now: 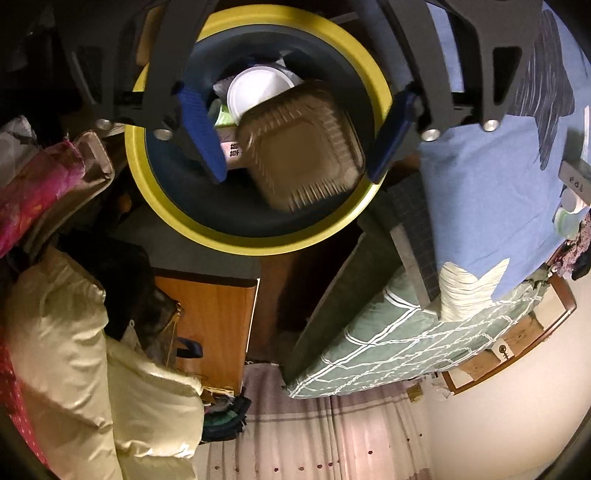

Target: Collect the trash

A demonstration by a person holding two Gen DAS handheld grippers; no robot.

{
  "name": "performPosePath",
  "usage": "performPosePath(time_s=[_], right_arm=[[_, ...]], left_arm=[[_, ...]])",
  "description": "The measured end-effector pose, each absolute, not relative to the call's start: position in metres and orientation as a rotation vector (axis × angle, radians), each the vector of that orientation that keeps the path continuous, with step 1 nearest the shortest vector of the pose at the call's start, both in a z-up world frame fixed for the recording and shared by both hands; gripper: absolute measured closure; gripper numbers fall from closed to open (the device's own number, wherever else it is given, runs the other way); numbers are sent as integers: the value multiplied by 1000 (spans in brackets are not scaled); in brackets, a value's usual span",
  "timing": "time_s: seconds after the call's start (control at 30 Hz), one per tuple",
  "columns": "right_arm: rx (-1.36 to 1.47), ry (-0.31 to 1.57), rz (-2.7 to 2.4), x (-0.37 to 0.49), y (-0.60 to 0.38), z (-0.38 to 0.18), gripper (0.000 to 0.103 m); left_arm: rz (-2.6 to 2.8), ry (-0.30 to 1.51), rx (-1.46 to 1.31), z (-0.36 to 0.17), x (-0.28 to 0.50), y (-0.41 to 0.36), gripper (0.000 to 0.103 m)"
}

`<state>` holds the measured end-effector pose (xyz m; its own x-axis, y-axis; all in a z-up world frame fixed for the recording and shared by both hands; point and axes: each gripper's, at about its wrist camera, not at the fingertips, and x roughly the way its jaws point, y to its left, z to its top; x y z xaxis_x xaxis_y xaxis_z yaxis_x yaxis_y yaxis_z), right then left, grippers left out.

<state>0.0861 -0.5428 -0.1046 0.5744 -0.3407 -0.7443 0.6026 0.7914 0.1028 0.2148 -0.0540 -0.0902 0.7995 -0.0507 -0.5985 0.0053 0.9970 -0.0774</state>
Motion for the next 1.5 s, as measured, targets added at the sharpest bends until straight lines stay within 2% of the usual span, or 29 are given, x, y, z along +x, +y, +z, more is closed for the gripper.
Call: performPosePath(time_s=[0.4, 0.77, 1.1, 1.5], right_arm=[[341, 753, -500, 105, -517, -88, 25], [206, 733, -195, 197, -396, -58, 25], [184, 810, -80, 260, -332, -70, 24], [84, 801, 60, 247, -271, -70, 24]], left_arm=[[-33, 645, -68, -91, 215, -56, 5], [-34, 634, -73, -90, 213, -55, 5], [-39, 620, -92, -84, 207, -50, 5], [18, 601, -144, -77, 205, -32, 5]])
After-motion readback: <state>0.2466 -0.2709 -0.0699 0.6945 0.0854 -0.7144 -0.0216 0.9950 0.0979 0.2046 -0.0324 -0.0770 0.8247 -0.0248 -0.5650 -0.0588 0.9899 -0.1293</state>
